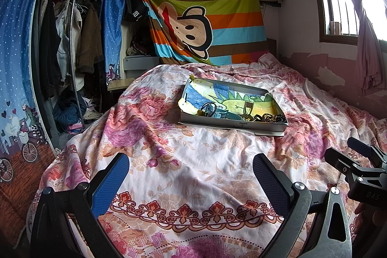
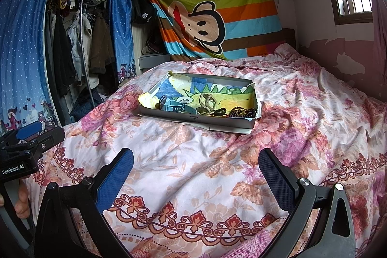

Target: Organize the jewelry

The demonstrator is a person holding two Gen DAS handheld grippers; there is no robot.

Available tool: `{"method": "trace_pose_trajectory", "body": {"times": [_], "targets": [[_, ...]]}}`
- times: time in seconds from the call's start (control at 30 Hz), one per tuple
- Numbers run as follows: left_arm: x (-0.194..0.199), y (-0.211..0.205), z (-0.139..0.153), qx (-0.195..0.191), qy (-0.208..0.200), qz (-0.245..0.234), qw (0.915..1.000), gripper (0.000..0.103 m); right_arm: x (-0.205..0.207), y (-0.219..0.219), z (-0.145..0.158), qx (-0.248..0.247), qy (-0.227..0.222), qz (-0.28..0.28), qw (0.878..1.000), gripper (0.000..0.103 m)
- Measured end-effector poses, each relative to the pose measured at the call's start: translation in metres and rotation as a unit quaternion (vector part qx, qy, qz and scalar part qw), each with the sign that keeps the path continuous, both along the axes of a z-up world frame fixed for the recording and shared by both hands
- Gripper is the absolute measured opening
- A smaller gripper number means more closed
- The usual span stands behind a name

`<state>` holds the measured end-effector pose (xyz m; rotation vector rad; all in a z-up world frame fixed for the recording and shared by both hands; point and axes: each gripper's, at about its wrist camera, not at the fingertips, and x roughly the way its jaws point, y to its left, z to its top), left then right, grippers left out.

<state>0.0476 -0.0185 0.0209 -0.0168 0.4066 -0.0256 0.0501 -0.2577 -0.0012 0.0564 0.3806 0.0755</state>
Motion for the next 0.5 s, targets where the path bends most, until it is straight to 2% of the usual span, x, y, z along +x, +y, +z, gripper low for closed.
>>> {"method": "trace_pose_trajectory", "body": {"times": [0.5], "targets": [[-0.0002,0.0003,-0.0001,0.0,0.0,0.0,1.0,0.103,0.0003,0.0,0.0002,0.0,0.001,0.0,1.0,0.101]]}}
